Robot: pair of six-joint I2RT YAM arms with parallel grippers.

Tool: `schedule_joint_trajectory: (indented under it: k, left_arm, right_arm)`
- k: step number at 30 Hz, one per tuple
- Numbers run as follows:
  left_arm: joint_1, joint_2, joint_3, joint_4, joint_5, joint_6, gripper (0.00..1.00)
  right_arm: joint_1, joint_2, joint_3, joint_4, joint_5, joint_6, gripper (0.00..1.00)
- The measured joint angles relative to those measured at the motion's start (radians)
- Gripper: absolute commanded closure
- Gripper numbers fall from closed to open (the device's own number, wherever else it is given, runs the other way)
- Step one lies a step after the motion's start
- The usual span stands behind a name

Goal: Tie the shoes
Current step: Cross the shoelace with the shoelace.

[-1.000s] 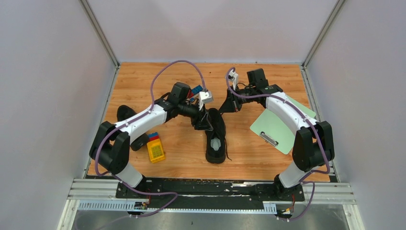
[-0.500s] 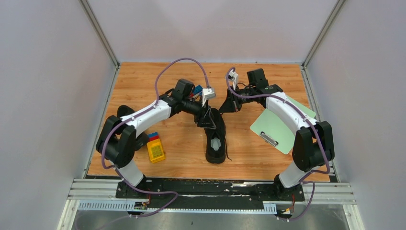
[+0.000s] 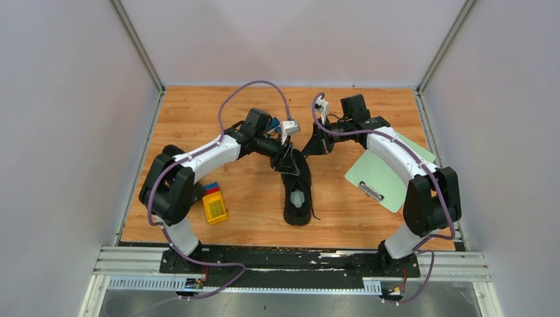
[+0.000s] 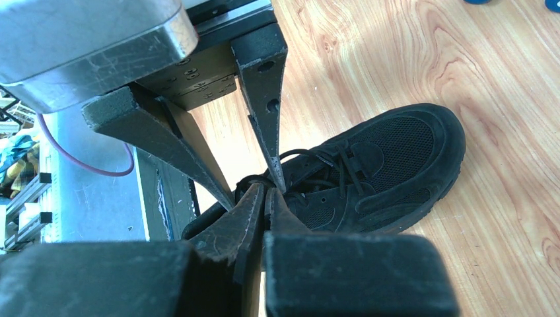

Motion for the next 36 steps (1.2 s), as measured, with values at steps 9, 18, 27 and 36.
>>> schedule_joint_trajectory:
  k: [9, 18, 27, 36]
  left_arm:
    - [0.000, 0.009, 0.011, -0.008, 0.011, -0.006, 0.56]
    - [0.000, 0.012, 0.026, -0.068, 0.006, -0.002, 0.63]
    - [0.000, 0.014, 0.033, -0.090, -0.010, -0.001, 0.71]
    - [0.000, 0.026, 0.034, -0.110, -0.020, 0.005, 0.73]
  right_arm:
    - [0.000, 0.000, 0.000, 0.000, 0.000, 0.000, 1.00]
    - [0.000, 0.000, 0.000, 0.000, 0.000, 0.000, 1.00]
    - [0.000, 0.000, 0.000, 0.001, 0.000, 0.000, 1.00]
    - [0.000, 0.000, 0.000, 0.001, 0.000, 0.000, 1.00]
